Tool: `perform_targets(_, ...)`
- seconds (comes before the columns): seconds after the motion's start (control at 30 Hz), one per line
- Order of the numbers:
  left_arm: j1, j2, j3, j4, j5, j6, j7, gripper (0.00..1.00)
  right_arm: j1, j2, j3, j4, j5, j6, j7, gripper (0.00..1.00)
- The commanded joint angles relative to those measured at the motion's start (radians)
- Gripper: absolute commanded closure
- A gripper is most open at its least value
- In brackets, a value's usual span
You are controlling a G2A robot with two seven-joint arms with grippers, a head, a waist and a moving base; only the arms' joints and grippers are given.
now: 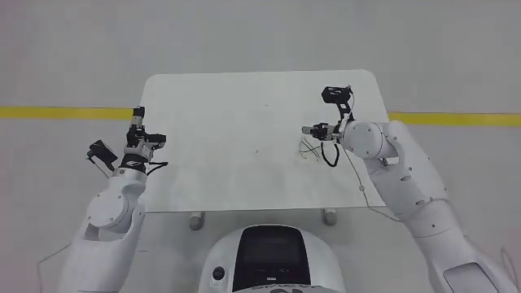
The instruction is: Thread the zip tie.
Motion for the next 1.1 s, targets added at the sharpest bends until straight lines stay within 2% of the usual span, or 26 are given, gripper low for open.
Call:
perform_targets(0.0,0.0,0.0,0.0,0.0,0.0,0.0,0.0,0.0,-0.001,0.0,0.0,-0.001,0.001,0.0,-0.002,0.0)
perform_targets(0.1,0.0,0.0,0.0,0.0,0.0,0.0,0.0,0.0,-0.001,0.0,0.0,-0.001,0.001,0.0,-0.002,0.0)
perform_targets(0.2,0.0,0.0,0.0,0.0,0.0,0.0,0.0,0.0,0.0,-0.001,-0.009,-0.004,0.017,-0.052,-0.01,0.0)
perform_targets(0.3,0.0,0.0,0.0,0.0,0.0,0.0,0.0,0.0,0.046,-0.007,-0.037,0.014,-0.004,-0.048,0.017,0.0)
perform_targets(0.5,0.0,0.0,0.0,0.0,0.0,0.0,0.0,0.0,0.158,-0.032,-0.138,0.118,-0.022,-0.061,0.087,0.0)
perform_targets(0.67,0.0,0.0,0.0,0.0,0.0,0.0,0.0,0.0,0.259,-0.074,-0.254,0.288,0.001,-0.071,0.099,0.0)
perform_targets(0.8,0.0,0.0,0.0,0.0,0.0,0.0,0.0,0.0,0.307,-0.104,-0.309,0.404,0.031,-0.069,0.08,0.0)
perform_targets(1.07,0.0,0.0,0.0,0.0,0.0,0.0,0.0,0.0,0.31,-0.106,-0.311,0.411,0.032,-0.066,0.068,0.0)
